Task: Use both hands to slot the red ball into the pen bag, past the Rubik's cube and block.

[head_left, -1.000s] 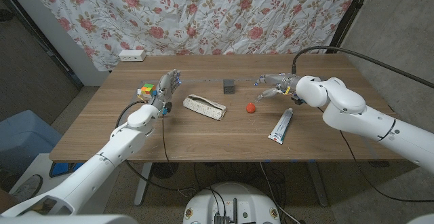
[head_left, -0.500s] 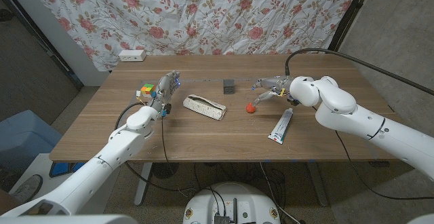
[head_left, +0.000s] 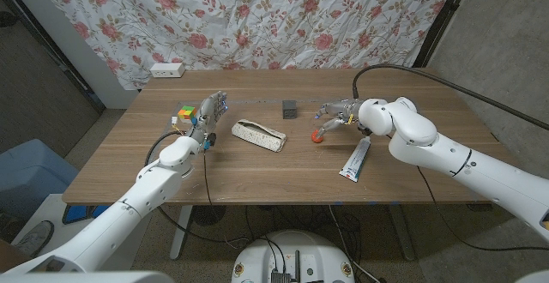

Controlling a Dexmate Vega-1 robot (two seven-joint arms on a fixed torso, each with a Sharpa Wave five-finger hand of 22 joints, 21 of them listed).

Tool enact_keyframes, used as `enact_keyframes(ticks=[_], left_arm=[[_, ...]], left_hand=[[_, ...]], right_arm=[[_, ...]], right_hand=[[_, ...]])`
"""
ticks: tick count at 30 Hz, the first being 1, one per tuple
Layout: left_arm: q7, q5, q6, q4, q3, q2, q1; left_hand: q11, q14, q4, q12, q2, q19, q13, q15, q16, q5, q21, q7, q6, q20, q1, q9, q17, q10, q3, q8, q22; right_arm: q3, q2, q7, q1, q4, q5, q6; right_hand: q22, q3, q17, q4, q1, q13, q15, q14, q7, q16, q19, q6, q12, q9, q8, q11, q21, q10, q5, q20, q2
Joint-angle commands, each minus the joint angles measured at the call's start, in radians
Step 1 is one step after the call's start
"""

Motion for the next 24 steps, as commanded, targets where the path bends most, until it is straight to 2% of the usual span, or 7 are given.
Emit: enact_keyframes(ticks=[1,24], left_arm=[[-0.004,-0.004,0.001,-0.001,0.0,0.002,0.003],[-0.009,-0.008,0.003,0.012,0.003,-0.002,-0.004]], left_hand=[[0.001,0.004,0.0,-0.002,0.087,0.005,0.003,-0.003,0.0,-0.001,0.008,0.004,0.008,-0.001,-0.006,0.005,0.005,0.005,0.007,-0.002,0.003],[0.001,0.005,0.0,-0.003,0.087,0.006,0.003,-0.002,0.0,-0.002,0.008,0.002,0.008,0.002,-0.007,0.005,0.005,0.005,0.012,-0.002,0.004]], right_arm=[[-0.027,0.039,0.03,0.014,0.041,-0.045,0.007],[-0.061,0.093,0.025,0.022,0.117,-0.105,0.001]], right_hand=[[0.004,0.004,0.003,0.005,-0.006,0.004,0.001,0.006,0.004,0.006,0.009,0.014,0.005,0.006,0.007,-0.003,0.005,-0.002,0.004,-0.001,0.005],[0.004,0.004,0.007,0.009,-0.012,0.004,-0.008,0.029,-0.012,0.018,0.023,0.054,0.01,0.01,0.025,-0.022,0.006,0.015,0.003,-0.004,0.005]])
